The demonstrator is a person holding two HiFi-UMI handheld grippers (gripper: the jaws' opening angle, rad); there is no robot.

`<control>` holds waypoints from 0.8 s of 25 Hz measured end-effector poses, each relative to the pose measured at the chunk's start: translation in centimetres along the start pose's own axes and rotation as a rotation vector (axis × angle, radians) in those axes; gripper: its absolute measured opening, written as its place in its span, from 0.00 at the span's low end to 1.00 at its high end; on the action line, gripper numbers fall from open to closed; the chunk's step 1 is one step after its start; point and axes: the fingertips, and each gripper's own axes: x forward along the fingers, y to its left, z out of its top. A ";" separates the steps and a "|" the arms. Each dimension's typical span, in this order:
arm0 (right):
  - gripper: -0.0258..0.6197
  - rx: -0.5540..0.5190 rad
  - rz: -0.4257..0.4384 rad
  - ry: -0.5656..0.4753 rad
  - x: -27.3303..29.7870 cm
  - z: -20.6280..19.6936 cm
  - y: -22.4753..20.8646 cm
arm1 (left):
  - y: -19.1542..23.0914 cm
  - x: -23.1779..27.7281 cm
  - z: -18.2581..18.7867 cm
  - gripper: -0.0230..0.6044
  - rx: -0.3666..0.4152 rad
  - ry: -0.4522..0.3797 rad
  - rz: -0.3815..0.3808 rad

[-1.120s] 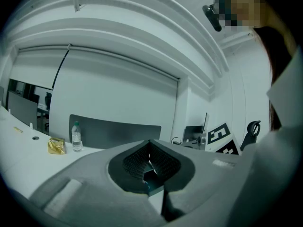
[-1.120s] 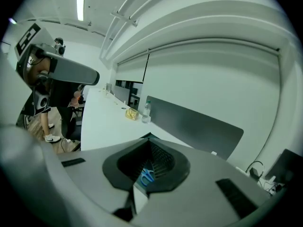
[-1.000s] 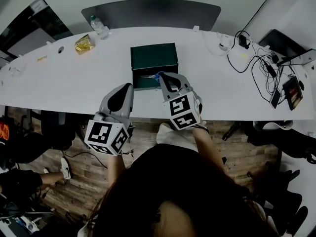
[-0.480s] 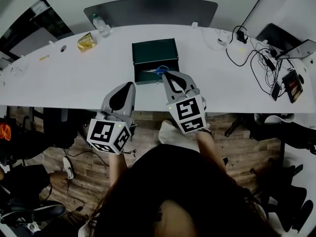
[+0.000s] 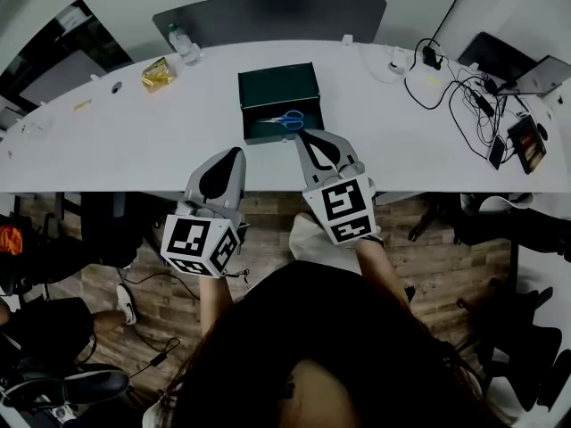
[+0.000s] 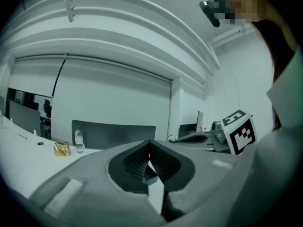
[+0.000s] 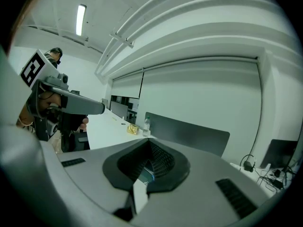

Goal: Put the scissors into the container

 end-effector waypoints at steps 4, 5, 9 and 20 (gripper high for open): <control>0.05 0.004 -0.007 -0.001 -1.2 -0.2 0.7 | -0.5 -1.0 -0.4 0.05 -0.008 0.001 -0.002; 0.05 0.006 -0.008 -0.003 -1.5 -0.2 0.9 | -0.6 -1.2 -0.6 0.05 -0.012 0.001 -0.003; 0.05 0.009 -0.015 -0.013 -2.9 -0.2 1.3 | -1.1 -2.2 -1.2 0.05 -0.016 0.007 0.004; 0.05 0.000 -0.036 -0.036 -6.2 0.1 2.3 | -2.7 -4.5 -1.7 0.05 -0.024 -0.002 0.001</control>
